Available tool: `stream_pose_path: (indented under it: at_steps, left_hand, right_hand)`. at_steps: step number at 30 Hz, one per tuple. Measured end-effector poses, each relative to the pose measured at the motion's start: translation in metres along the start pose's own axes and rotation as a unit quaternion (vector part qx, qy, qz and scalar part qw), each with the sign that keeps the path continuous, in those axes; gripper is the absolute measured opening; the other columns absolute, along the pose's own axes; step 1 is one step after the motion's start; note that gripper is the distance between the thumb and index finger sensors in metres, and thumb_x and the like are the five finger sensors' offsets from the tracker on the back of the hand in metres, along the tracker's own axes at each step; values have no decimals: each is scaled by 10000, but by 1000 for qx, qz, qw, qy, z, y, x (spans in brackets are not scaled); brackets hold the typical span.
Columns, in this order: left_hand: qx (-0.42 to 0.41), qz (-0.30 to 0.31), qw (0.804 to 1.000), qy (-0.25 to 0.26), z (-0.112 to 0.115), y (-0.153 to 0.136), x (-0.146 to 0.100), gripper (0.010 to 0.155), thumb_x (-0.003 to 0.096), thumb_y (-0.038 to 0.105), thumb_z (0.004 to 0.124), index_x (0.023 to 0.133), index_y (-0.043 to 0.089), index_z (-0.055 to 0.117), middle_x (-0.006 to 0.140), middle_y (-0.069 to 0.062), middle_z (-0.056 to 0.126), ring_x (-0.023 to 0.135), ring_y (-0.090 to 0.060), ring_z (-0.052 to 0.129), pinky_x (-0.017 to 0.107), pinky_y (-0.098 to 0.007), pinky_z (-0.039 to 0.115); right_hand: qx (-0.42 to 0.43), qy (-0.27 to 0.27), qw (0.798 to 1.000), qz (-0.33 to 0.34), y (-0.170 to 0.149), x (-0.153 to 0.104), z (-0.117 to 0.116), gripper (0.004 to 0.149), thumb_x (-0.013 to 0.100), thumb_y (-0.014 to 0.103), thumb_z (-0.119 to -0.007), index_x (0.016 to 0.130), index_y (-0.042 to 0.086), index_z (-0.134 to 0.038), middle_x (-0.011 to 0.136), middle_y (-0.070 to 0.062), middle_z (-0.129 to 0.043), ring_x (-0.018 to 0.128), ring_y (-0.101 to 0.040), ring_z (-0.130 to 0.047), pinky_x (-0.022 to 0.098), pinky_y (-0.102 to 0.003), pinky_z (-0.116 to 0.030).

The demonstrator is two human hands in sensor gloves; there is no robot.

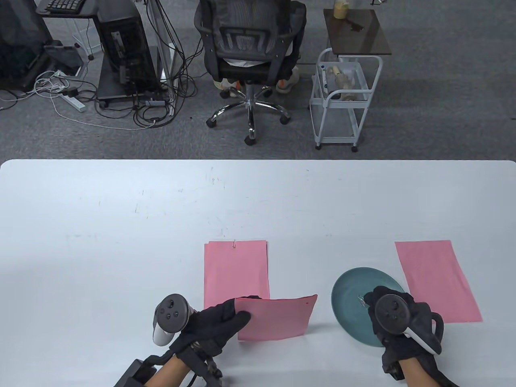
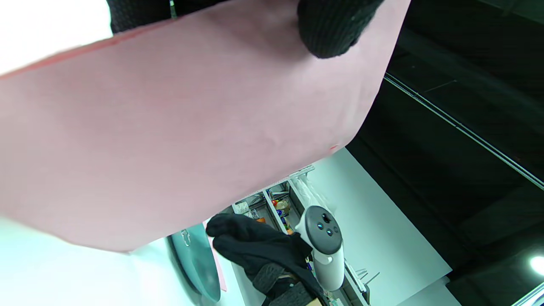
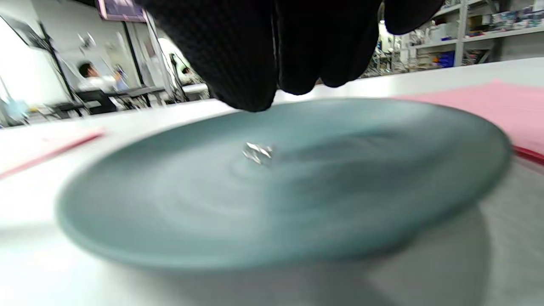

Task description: Pinch and push to attach paper clips

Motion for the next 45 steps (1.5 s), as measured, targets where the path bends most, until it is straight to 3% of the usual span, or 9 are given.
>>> stream_pose_path:
  at_steps: [8, 18, 29, 37, 40, 45]
  left_hand:
    - [4, 2, 1000, -5, 0, 0, 0, 420, 643, 345, 712, 1042, 216, 723, 1104, -110, 760, 972, -344, 838, 721, -582, 681]
    - [6, 3, 1000, -9, 1, 0, 0, 420, 643, 346, 713, 1042, 214, 724, 1103, -110, 761, 967, -345, 843, 719, -582, 683]
    - [4, 1, 1000, -17, 3, 0, 1, 419, 643, 345, 713, 1041, 215, 726, 1101, -110, 764, 964, -344, 846, 718, -583, 684]
    - [5, 1, 1000, -18, 3, 0, 1, 419, 643, 344, 714, 1040, 212, 727, 1100, -112, 766, 961, -346, 849, 718, -583, 684]
    - [8, 1, 1000, -20, 3, 0, 1, 420, 643, 346, 713, 1041, 212, 725, 1100, -111, 766, 960, -346, 850, 718, -583, 684]
    - [18, -1, 1000, -8, 1, 1, 1, 419, 644, 345, 712, 1039, 208, 727, 1094, -111, 772, 952, -342, 858, 718, -574, 690]
  right_hand:
    - [-13, 25, 999, -18, -2, 7, -14, 423, 568, 267, -856, 940, 68, -820, 1037, -193, -727, 915, -429, -702, 710, -627, -469]
    - [-35, 0, 999, -8, 4, 11, -22, 475, 566, 302, -852, 981, 83, -778, 1032, -187, -732, 901, -413, -723, 704, -619, -495]
    - [-66, -32, 997, 1, 13, 12, -24, 371, 557, 256, -856, 899, 111, -842, 952, -151, -822, 835, -377, -799, 692, -607, -540]
    - [-88, -23, 996, 4, 17, 11, -26, 377, 579, 250, -808, 922, 93, -802, 963, -164, -794, 840, -385, -778, 698, -613, -520]
    - [-84, -33, 996, 4, 18, 9, -20, 379, 585, 243, -782, 934, 97, -777, 977, -164, -770, 853, -387, -762, 703, -614, -507]
    - [-39, -103, 993, 31, 31, -4, 17, 379, 584, 223, -764, 944, 103, -760, 1003, -165, -739, 882, -395, -730, 717, -617, -481]
Point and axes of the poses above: the tracker on the back of each hand, its own y axis roughly to the thumb side, its own x axis roughly from the wrist to the fingertips, z = x × y, the point moved 2 cm from there along x, roughly from the wrist to the fingertips
